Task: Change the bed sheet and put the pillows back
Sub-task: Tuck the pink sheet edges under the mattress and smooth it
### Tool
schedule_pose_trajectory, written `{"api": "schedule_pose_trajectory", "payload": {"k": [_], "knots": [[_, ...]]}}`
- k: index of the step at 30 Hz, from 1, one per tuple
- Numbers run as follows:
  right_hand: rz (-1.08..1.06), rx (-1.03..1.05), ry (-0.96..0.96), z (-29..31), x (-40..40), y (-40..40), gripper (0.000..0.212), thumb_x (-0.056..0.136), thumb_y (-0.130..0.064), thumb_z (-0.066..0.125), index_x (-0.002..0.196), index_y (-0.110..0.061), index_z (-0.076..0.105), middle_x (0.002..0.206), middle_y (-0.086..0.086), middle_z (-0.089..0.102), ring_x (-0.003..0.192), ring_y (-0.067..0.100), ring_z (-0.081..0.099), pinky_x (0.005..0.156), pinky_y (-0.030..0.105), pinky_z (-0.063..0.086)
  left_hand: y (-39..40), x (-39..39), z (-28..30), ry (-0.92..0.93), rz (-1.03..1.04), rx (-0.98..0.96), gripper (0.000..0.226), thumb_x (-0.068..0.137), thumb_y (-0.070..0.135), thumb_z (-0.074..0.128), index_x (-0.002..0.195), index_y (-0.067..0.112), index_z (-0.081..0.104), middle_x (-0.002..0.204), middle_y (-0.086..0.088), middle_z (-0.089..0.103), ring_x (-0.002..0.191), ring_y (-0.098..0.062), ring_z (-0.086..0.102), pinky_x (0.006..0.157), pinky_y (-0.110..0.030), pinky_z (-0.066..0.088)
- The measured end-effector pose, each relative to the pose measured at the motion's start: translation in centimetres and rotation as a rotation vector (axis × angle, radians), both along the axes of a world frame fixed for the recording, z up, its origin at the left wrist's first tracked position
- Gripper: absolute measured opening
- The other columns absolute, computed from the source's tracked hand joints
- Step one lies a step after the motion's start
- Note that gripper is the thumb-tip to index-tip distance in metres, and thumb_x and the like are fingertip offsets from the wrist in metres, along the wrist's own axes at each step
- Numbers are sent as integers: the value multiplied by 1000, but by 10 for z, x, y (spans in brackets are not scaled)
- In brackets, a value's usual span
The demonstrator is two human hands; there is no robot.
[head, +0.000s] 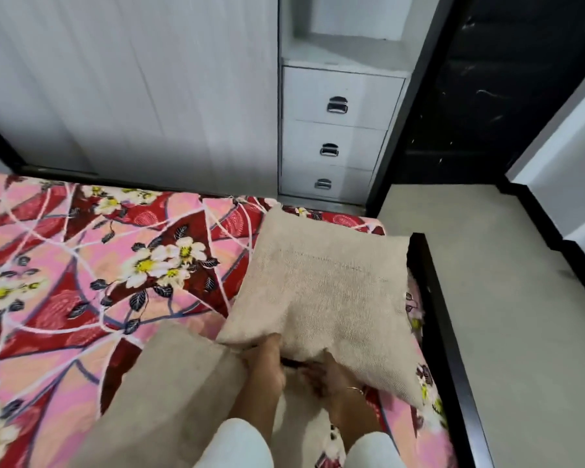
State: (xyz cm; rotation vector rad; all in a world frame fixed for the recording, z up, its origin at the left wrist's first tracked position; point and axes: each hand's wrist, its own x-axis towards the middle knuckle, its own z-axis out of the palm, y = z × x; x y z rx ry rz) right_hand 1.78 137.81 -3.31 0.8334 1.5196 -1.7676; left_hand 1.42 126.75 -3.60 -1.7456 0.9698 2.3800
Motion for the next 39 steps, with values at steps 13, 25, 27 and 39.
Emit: {"api": "schedule_pose_trajectory", "payload": {"k": [13, 25, 27, 39], "knots": [[356, 81, 547, 245, -3, -124, 20, 91, -12, 49, 76, -10, 62, 74, 12, 66, 57, 18, 57, 49, 20, 43, -94, 26, 251, 338, -346, -666, 6, 87, 13, 54, 82, 12, 58, 79, -9, 61, 71, -22, 57, 59, -24, 42], [472, -234, 1059, 508, 181, -298, 22, 93, -12, 47, 73, -15, 52, 67, 5, 56, 56, 15, 52, 51, 22, 37, -269, 260, 558, 411, -544, -1449, 13, 89, 20, 61, 98, 16, 52, 74, -3, 60, 54, -6, 57, 50, -17, 37], [503, -240, 1149, 531, 225, -334, 22, 94, -13, 48, 72, -14, 54, 69, 6, 58, 58, 15, 55, 54, 24, 39, -297, 313, 585, 336, -547, -1594, 16, 88, 17, 63, 100, 9, 57, 73, -7, 61, 45, 0, 56, 40, -11, 37], [652, -76, 1567, 594, 420, -521, 18, 95, -17, 40, 91, -9, 56, 90, 11, 61, 80, 26, 51, 62, 24, 35, -481, 482, 631, -129, -245, -1963, 29, 91, 32, 52, 105, 11, 65, 113, -7, 62, 99, -21, 56, 75, -25, 40]]}}
